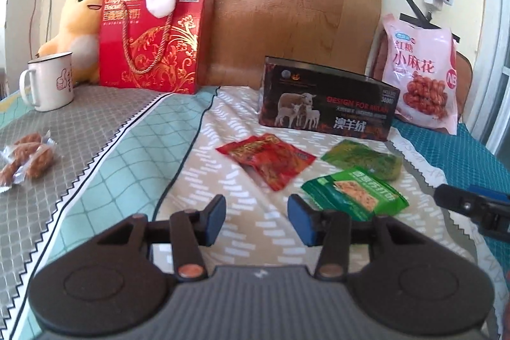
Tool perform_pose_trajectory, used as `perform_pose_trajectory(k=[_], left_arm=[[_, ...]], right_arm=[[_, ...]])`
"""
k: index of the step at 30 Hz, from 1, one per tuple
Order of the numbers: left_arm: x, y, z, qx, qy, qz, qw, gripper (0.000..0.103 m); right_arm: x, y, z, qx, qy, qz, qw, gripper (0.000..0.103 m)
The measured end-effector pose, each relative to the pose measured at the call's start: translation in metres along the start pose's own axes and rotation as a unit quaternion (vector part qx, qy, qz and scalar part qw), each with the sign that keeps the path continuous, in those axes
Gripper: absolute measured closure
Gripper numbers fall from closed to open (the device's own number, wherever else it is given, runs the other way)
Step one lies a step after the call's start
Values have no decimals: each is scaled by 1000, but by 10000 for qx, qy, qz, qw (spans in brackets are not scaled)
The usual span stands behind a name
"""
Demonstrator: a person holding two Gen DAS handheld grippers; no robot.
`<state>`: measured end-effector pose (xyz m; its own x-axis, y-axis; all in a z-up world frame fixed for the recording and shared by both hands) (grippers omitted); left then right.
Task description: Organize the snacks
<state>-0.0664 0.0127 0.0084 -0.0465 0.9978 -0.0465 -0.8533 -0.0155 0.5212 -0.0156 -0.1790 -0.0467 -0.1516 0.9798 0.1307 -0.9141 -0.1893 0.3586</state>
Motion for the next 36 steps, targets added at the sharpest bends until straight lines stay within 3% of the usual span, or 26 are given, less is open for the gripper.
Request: perform_pose_trajectory(k=[23, 33, 36], left_arm=[[2, 2, 0, -77, 16, 231, 9997, 55], [1, 5, 0, -159, -25, 467, 9988, 38], [-1, 8, 0, -244, -73, 485, 9985, 26]], right_arm=[[-12, 3, 1, -15, -370, 183, 9991, 20], [-15, 5, 2, -32, -425, 415, 9982, 20], [-16, 7, 2, -75, -464, 454, 9979, 20]])
Point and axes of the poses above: each gripper's, at about its wrist camera, not at the fingertips, and y roughly against the way its jaws point, x to its left, z to its top, the point moved 1 cm from there along -y, roughly the way its jaws point, and after that the axes turned 5 degrees about -y, right-handed, at the moved point
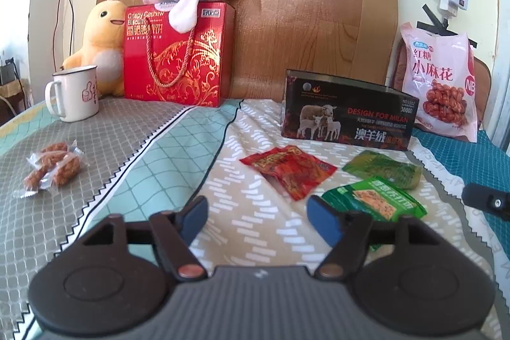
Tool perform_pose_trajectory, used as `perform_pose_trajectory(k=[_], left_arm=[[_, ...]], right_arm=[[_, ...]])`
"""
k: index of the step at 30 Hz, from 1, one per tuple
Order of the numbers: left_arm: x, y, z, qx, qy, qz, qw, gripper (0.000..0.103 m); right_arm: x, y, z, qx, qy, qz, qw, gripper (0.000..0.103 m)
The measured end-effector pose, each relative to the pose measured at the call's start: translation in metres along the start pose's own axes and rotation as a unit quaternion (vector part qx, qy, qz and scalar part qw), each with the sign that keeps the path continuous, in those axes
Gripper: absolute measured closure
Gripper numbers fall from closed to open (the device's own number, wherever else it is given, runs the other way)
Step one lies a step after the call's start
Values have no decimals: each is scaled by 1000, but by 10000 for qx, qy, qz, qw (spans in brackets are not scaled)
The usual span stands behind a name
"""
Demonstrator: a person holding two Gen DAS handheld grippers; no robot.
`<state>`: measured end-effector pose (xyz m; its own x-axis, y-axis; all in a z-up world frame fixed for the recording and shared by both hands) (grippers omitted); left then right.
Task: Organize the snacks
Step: 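Grasp the green-and-white biscuit packet with the left tool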
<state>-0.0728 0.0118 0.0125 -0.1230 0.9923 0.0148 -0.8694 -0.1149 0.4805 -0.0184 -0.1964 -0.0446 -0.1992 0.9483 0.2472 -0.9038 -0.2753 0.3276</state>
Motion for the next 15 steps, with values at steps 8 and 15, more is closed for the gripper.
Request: perform_pose_trajectory(k=[8, 15], left_arm=[[-3, 2, 0, -63, -73, 76, 9999, 24], [-3, -4, 1, 123, -99, 28, 9999, 22]], right_arm=[[-2, 2, 1, -48, -35, 63, 10000, 20], [-1, 1, 0, 46, -14, 315, 9995, 20]])
Point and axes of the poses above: each gripper's, at about its wrist camera, not at the fingertips, and y roughly against the way its jaws point, x to its left, z to its top, the point moved 1 cm from there along -y, roughly the way its jaws point, and after that the axes turned 5 degrees about -y, right-handed, at the moved point
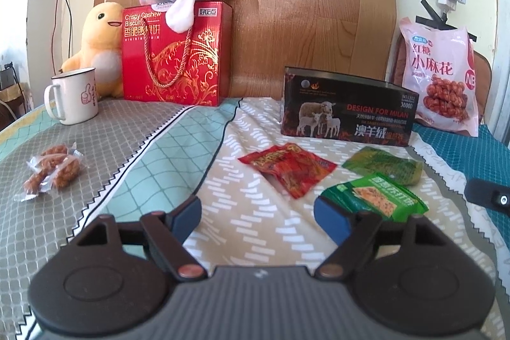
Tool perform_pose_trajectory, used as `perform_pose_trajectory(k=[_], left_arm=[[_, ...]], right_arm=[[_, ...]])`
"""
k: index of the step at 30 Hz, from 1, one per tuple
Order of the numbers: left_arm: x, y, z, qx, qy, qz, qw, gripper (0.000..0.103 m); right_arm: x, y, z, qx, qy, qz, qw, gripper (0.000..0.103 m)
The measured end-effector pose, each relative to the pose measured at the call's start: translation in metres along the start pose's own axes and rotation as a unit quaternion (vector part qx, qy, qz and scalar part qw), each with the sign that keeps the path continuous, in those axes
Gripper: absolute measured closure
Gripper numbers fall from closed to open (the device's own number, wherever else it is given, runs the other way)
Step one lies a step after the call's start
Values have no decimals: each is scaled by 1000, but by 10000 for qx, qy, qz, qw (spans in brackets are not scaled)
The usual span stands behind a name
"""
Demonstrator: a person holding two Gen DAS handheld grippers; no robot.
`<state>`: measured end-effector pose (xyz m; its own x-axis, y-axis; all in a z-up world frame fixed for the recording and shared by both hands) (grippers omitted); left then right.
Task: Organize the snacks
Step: 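Grasp the green-and-white biscuit packet with the left tool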
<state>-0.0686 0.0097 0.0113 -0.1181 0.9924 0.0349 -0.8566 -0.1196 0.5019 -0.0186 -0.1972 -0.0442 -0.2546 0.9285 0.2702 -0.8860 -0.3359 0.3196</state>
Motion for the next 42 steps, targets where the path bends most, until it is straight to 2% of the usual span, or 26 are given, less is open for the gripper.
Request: perform_pose_trajectory(k=[6, 12, 18, 21, 24, 26, 28, 34, 36, 38, 40, 42], left_arm=[[2, -2, 0, 88, 44, -126, 9999, 22], [4, -8, 1, 273, 97, -435, 9986, 23], [14, -6, -1, 252, 380, -898, 9949, 24], [23, -6, 1, 273, 736, -1366, 9875, 25], [29, -9, 9, 461, 1149, -2010, 9717, 27], [28, -12, 16, 554, 1263, -2353, 9621, 32], [24, -19, 23, 678, 1264, -2550, 9562, 38], [13, -49, 28, 1165, 1441, -3007, 9355, 50], [8, -60, 27, 1297, 1450, -3031, 9329, 55], [6, -65, 24, 1271, 1446, -2988, 9347, 69], [6, -66, 22, 1274, 1496, -2995, 9336, 74], [5, -61, 20, 1267, 1449, -3030, 9334, 75]], right_arm=[[5, -4, 0, 198, 145, 284, 9993, 20], [6, -3, 0, 280, 233, 533, 9979, 19], [13, -9, -2, 505, 439, 582, 9961, 20], [16, -10, -4, 559, 525, 626, 9951, 20], [19, -12, -4, 671, 620, 766, 9929, 22], [22, -16, -4, 852, 732, 846, 9901, 30], [26, -24, -2, 1051, 901, 920, 9861, 35], [30, -57, 12, 1409, 1147, 956, 9787, 35], [27, -69, 11, 1556, 1053, 1020, 9769, 38], [29, -71, 9, 1565, 1003, 1097, 9764, 48], [31, -66, 7, 1547, 1016, 1053, 9771, 52], [30, -61, 6, 1532, 970, 1022, 9781, 55]])
Point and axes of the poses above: each gripper's, at about its wrist camera, not at the fingertips, and y roughly against the way its jaws point, x to its left, z to its top, the point moved 1 cm from there along -y, roughly the way its jaws point, and after that the axes turned 5 degrees about -y, right-handed, at the moved point
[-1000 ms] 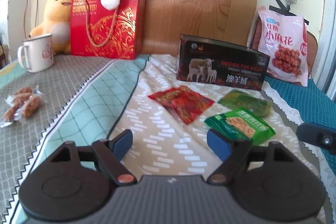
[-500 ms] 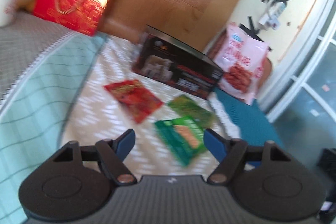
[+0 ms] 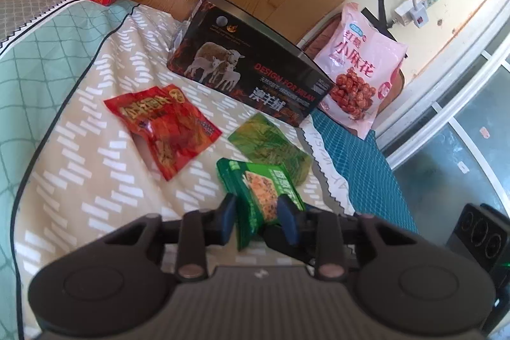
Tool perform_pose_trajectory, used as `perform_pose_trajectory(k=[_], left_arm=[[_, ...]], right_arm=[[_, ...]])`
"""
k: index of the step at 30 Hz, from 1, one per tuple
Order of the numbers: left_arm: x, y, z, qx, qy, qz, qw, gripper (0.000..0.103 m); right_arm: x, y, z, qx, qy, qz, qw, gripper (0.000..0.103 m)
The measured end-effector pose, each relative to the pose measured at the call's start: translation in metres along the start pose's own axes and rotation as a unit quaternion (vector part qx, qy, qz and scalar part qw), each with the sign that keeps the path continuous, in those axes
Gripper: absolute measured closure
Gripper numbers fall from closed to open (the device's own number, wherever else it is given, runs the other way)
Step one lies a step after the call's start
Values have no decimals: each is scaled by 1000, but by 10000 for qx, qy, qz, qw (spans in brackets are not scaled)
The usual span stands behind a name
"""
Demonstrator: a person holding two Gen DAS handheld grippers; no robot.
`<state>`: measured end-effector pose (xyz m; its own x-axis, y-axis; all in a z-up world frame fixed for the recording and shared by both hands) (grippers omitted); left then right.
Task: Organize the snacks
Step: 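Grasp the green-and-white biscuit packet with the left tool, then carry the biscuit packet over the black tin box and release it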
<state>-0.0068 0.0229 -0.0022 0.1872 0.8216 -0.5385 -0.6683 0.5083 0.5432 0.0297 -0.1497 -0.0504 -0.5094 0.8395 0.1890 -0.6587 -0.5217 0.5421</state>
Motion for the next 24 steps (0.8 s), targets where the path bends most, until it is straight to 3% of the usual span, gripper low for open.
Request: perform_pose_trajectory(k=[15, 24], left_arm=[[-45, 44, -74, 375, -408, -301, 9980, 76], [-52, 53, -85, 437, -581, -307, 9969, 76]], right_arm=[[30, 72, -60, 19, 206, -168, 9996, 55], [40, 79, -71, -58, 139, -215, 9997, 53]])
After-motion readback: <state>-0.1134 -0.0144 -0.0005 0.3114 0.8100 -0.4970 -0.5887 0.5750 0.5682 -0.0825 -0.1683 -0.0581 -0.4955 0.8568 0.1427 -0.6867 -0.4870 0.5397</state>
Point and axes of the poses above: each gripper's, at about its wrist camera, not at the fingertips, and y roughly against the way its jaws point, x to its left, z to its top, the point moved 1 cm from there along -y, roughly the way its jaws point, and after that the axes turned 5 degrees about -y, right-handed, at the moved point
